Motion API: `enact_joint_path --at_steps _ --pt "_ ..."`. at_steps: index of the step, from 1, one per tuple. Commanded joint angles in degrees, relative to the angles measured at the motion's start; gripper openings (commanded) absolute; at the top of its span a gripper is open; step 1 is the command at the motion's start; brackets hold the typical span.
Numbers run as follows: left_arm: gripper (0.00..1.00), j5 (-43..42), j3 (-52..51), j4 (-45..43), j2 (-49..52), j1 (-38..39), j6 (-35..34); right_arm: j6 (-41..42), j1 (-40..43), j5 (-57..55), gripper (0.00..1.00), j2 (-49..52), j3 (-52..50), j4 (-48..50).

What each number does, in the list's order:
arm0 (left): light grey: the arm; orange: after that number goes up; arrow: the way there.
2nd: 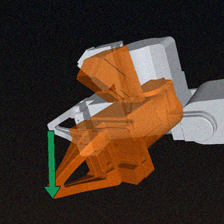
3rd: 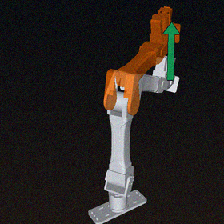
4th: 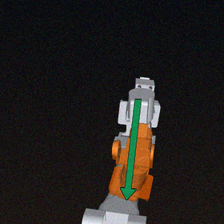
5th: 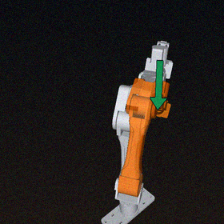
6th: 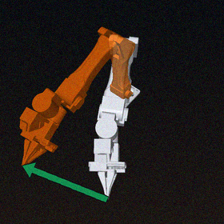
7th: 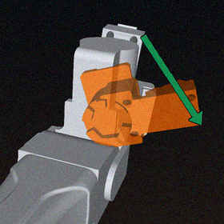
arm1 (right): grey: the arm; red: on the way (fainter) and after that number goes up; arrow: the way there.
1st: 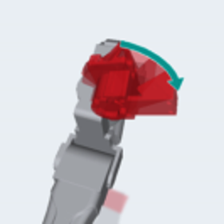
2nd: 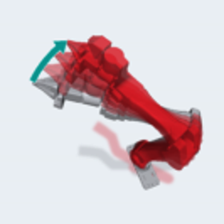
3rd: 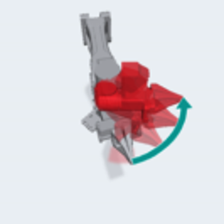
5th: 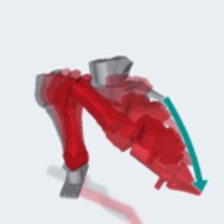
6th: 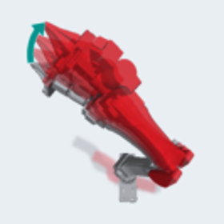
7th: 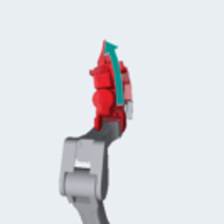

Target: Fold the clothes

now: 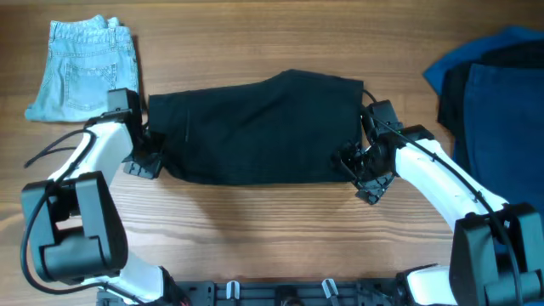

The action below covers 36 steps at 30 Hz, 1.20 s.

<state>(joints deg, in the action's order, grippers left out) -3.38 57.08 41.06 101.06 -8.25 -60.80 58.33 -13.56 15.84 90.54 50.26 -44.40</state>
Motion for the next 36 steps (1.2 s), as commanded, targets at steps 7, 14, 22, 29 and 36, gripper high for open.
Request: enact_joint_path --at_steps 7,14,22,29,36 --pt "0.04 -3.23 -0.57 0.57 0.96 3.65 -1.84 0.59 -0.07 -6.99 0.99 8.26 -0.13 4.13" --pt "0.04 -3.21 -0.57 0.98 0.96 3.65 -1.84 -0.96 3.41 -9.86 0.93 8.90 -0.13 7.06" --pt "0.04 -3.23 -0.57 1.01 0.96 3.65 -1.81 -2.78 4.76 -9.84 0.75 9.46 -0.13 10.82" --pt "0.04 -4.50 -0.55 2.45 0.96 3.65 -1.77 0.81 4.94 -12.66 0.29 10.01 -0.02 10.64" --pt "0.05 -6.19 -0.55 3.39 0.96 3.65 2.10 -0.48 10.36 -12.85 0.10 9.97 0.52 10.19"
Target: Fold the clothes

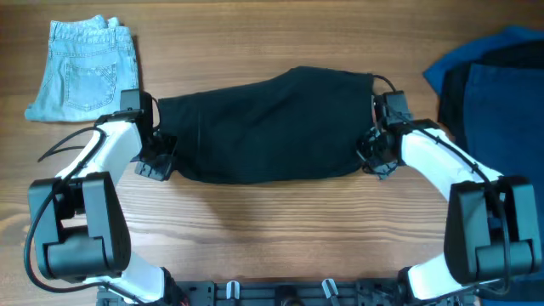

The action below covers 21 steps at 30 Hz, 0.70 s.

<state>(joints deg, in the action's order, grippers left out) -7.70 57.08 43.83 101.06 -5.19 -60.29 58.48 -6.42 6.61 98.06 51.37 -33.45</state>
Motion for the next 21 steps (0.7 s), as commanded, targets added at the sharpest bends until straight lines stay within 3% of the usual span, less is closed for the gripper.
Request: enact_joint_path --at_steps 1,4,9,14,17,18,19,21 --pt "0.05 -1.86 -0.55 0.61 0.96 0.59 1.64 -2.23 3.91 -2.78 0.10 2.45 -0.59 -0.57" --pt "0.08 -1.40 -0.48 0.39 0.81 0.59 4.61 -6.16 4.24 -3.17 0.11 2.45 -0.59 -0.63" --pt "0.18 -0.74 -0.48 2.32 -0.44 0.59 6.84 -5.97 4.26 -4.46 0.11 2.45 -0.52 -0.46" --pt "0.13 0.61 -0.48 3.63 -3.74 0.59 9.16 -6.25 4.26 -5.33 0.11 2.45 1.27 -1.62" --pt "0.20 1.11 -0.48 4.55 -6.97 0.59 10.01 -6.67 4.26 -5.29 0.11 2.45 1.99 -1.92" --pt "0.25 1.14 -0.48 5.09 -7.98 0.59 10.03 -6.69 4.26 -5.29 0.11 2.45 1.99 -1.95" --pt "0.39 1.11 -0.48 5.53 -8.79 0.59 10.05 -6.69 4.26 -5.29 0.11 2.45 1.99 -1.99" --pt "0.88 1.11 -0.48 5.53 -8.96 0.59 10.62 -7.10 4.26 -4.96 0.12 2.45 1.99 -2.01"
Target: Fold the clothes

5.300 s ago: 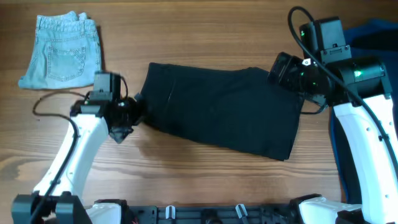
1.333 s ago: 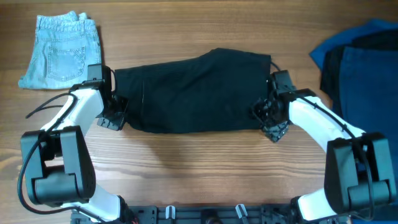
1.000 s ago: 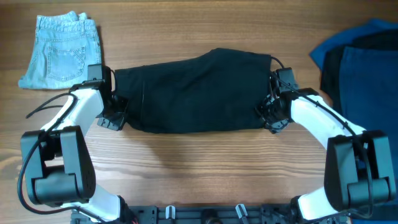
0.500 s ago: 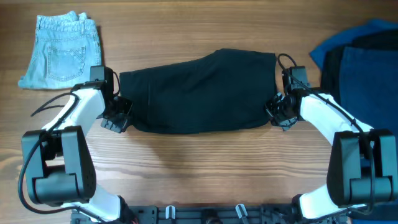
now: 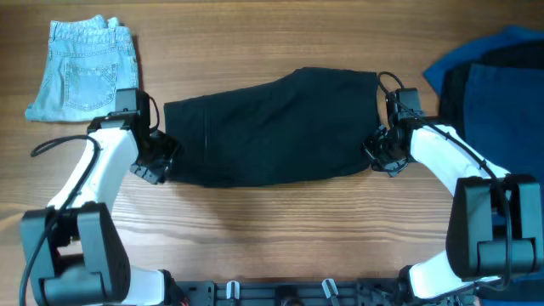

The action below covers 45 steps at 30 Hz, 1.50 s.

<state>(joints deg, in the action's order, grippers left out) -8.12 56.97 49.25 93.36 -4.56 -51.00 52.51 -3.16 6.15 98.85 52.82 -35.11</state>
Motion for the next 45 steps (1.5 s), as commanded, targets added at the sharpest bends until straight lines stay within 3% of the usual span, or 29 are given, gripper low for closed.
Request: enact_joint_path --at_steps 1,9,13,14,15,16,17,22,24,27,33,45 --pt "0.96 1.53 -0.37 0.09 -1.27 -0.04 1.31 -1.42 1.01 -4.15 0.11 1.66 0.55 -0.35" --pt "1.00 4.17 -0.37 -2.60 -1.27 -0.09 1.51 -1.68 1.01 -4.22 0.11 1.66 0.55 -1.40" --pt "0.99 4.04 -0.39 -8.85 -1.11 -0.04 7.63 -1.75 1.01 -4.22 0.11 1.66 0.55 -1.66" --pt "0.99 4.09 -0.39 -9.94 -1.07 -0.04 9.11 -1.75 1.01 -4.22 0.15 1.66 0.55 -1.75" --pt "1.00 3.52 -0.39 -11.13 -0.68 -0.04 11.72 -2.60 1.01 -4.13 0.41 1.66 0.55 -1.77" --pt "0.99 3.15 -0.39 -11.58 -0.42 -0.07 13.38 -3.76 1.01 -3.69 0.76 1.66 0.55 -1.75" --pt "1.00 3.08 -0.37 -11.98 -0.04 -0.09 16.11 -6.16 1.01 -3.26 0.99 1.66 0.55 -1.79" --pt "1.00 1.79 -0.39 -13.84 0.66 -0.20 23.06 -10.73 1.01 -0.57 1.00 0.15 0.96 -3.26" --pt "1.00 -2.32 -0.39 -15.21 1.57 -0.22 28.72 -13.60 1.01 3.41 1.00 -2.67 2.16 -3.65" --pt "1.00 -4.87 -0.39 -16.52 4.15 -0.98 30.60 -16.13 1.01 4.07 0.99 -8.13 5.57 -8.90" --pt "1.00 -15.65 -0.39 -16.48 5.46 -8.09 41.77 -25.77 0.98 4.59 0.99 -18.91 7.10 -12.35" --pt "1.00 -22.58 -0.39 -18.58 14.73 -10.29 44.85 -27.04 0.98 9.03 1.00 -21.07 7.08 -14.27"
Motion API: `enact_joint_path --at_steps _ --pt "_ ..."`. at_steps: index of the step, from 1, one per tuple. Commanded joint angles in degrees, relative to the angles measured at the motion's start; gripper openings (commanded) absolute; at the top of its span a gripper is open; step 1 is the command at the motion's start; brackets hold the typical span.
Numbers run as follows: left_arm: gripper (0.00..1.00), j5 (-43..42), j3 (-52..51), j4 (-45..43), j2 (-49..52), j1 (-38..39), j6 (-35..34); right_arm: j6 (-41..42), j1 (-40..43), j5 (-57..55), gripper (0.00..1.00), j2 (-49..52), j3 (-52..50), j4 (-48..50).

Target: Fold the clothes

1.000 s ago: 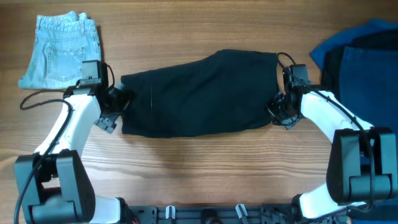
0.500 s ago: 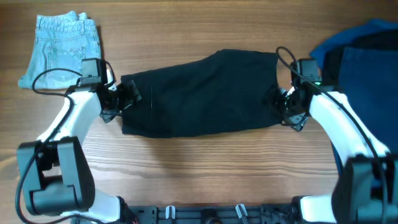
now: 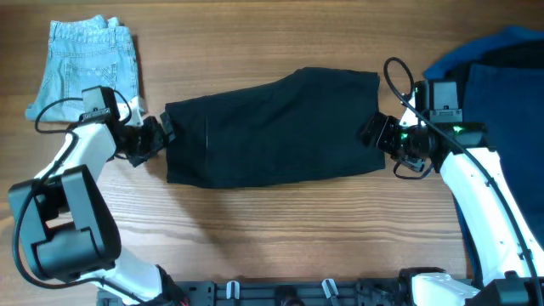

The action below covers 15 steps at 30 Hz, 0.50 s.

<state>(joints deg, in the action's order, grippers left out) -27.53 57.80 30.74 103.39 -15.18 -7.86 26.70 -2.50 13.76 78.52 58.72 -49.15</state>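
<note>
A black garment [image 3: 272, 127] lies spread flat across the middle of the table, long side left to right. My left gripper [image 3: 163, 133] points right at the garment's left edge and touches it. My right gripper [image 3: 372, 133] points left at the right edge, level with the left one. Both sets of fingers are dark against the dark cloth, so their opening does not show. A folded pair of light denim shorts [image 3: 85, 68] rests at the far left corner.
A heap of blue and dark clothes [image 3: 497, 76] fills the far right of the table, just behind the right arm. The wooden table [image 3: 272, 229] is bare along the front.
Both arms have drawn outward and turned. The grippers were at the garment's lower corners and now point sideways at the middle of its short edges. The garment lies as before.
At first both grippers sat on the lower corners of the black garment, which lay slightly lower and further left. Over the following moments garment and grippers stood a little further right and back. Now the grippers are at its ends and the cloth lies flat.
</note>
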Motion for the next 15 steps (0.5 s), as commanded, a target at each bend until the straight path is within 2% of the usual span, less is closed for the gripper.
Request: enact_joint_path --at_steps 1,5,6,7,8,9,10,11,12,13,14,15 --pt "1.00 -3.89 -1.22 0.00 5.25 0.35 1.70 -1.22 0.33 1.42 1.00 -0.74 1.18 -0.20" --pt "0.98 -7.58 -1.22 0.07 7.48 1.92 0.96 -1.20 0.33 1.40 1.00 -0.74 1.18 -0.15" --pt "0.91 -7.65 -1.22 0.26 7.63 2.71 -0.63 -1.20 0.33 1.40 0.99 -0.74 1.18 -0.17" --pt "0.89 -7.63 -1.22 0.52 7.63 3.74 -2.03 -1.20 0.33 1.40 1.00 -0.74 1.18 -0.20" --pt "0.90 -7.63 -1.22 0.72 7.63 4.44 -2.08 -1.22 0.33 1.40 1.00 -0.74 1.18 -0.22" --pt "0.97 -7.58 -1.22 0.79 7.63 5.09 -2.23 -1.20 0.33 1.40 1.00 -0.74 1.18 -0.35" --pt "0.99 -7.32 -1.22 0.74 7.63 5.46 -3.43 -1.25 0.33 1.40 1.00 -0.74 1.18 -0.50" --pt "0.99 -7.32 -1.22 0.63 7.63 5.49 -4.55 -1.25 0.33 1.40 1.00 -0.74 1.18 -0.79" --pt "0.93 -7.37 -1.22 0.28 7.63 5.46 -5.09 -1.25 0.33 1.38 1.00 -0.74 1.18 -0.96" --pt "0.79 -7.34 -1.22 -0.04 7.63 5.38 -5.07 -1.25 0.33 1.38 0.99 -0.74 1.18 -1.20" --pt "0.77 -7.37 -1.22 -0.15 7.63 5.31 -5.05 -1.27 0.33 1.38 1.00 -0.74 1.18 -1.27" --pt "0.82 -7.39 -1.22 -0.11 7.63 5.33 -5.05 -1.25 0.33 1.38 0.99 -0.74 1.18 -1.25"
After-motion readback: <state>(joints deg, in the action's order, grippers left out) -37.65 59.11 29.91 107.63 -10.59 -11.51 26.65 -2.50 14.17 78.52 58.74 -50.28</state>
